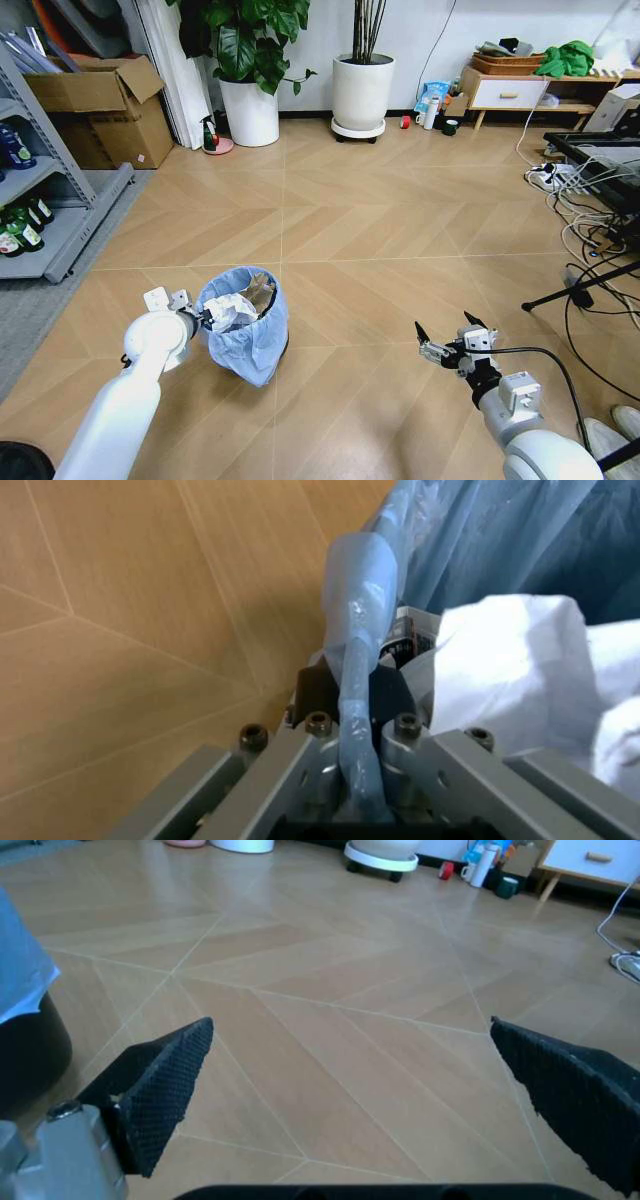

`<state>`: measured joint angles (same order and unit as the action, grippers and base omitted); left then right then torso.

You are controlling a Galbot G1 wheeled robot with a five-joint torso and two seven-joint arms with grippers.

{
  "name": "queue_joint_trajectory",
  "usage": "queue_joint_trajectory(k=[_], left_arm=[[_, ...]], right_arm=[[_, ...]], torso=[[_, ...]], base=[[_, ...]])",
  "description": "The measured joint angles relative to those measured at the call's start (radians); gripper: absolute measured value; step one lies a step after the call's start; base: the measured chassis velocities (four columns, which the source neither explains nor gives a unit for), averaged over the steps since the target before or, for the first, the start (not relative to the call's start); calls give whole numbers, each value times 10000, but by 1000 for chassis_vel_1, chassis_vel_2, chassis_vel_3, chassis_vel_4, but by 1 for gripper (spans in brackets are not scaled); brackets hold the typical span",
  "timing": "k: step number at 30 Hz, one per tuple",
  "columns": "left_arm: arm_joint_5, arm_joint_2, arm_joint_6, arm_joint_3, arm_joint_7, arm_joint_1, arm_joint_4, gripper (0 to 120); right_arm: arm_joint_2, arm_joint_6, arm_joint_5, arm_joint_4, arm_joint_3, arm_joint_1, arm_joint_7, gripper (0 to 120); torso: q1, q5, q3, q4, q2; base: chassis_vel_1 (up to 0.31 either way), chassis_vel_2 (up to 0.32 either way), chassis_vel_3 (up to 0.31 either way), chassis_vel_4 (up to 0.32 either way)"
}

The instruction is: Pick up the trash bin and place the garbage on the floor into it.

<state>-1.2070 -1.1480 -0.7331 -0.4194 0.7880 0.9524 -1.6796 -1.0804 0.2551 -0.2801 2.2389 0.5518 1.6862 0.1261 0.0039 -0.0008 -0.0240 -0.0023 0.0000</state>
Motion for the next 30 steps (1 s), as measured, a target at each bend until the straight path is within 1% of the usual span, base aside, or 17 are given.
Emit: queue_joint_trajectory(k=[6,14,19,22,30], left_arm=[[520,-291,176,-206,-239,-373,782,0],[511,-383,244,-327,-370,-702,1312,0],[467,-474,264,-363,-474,-781,1551,0],[734,-566,299,-354,-722,-827,1761,0],[1058,-502,320,-302,-1198,-736,1877,1]], right_arm=[[-9,-12,-23,-104,-34,-59,2,100],[-73,-29,-18,-235,-161,-232,2,100],[-111,-65,15,-256,-179,-222,1,100],[-171,-92,26,-255,-145,-209,0,100],[-314,-159,75,-207,-57,-148,-7,100]], torso=[[0,0,0,0,0],[0,1,0,0,0],[0,1,0,2,0],[0,0,0,0,0],[0,1,1,0,0]], base=[[0,0,0,0],[0,0,0,0],[0,0,0,0],[0,0,0,0],[0,0,0,0]])
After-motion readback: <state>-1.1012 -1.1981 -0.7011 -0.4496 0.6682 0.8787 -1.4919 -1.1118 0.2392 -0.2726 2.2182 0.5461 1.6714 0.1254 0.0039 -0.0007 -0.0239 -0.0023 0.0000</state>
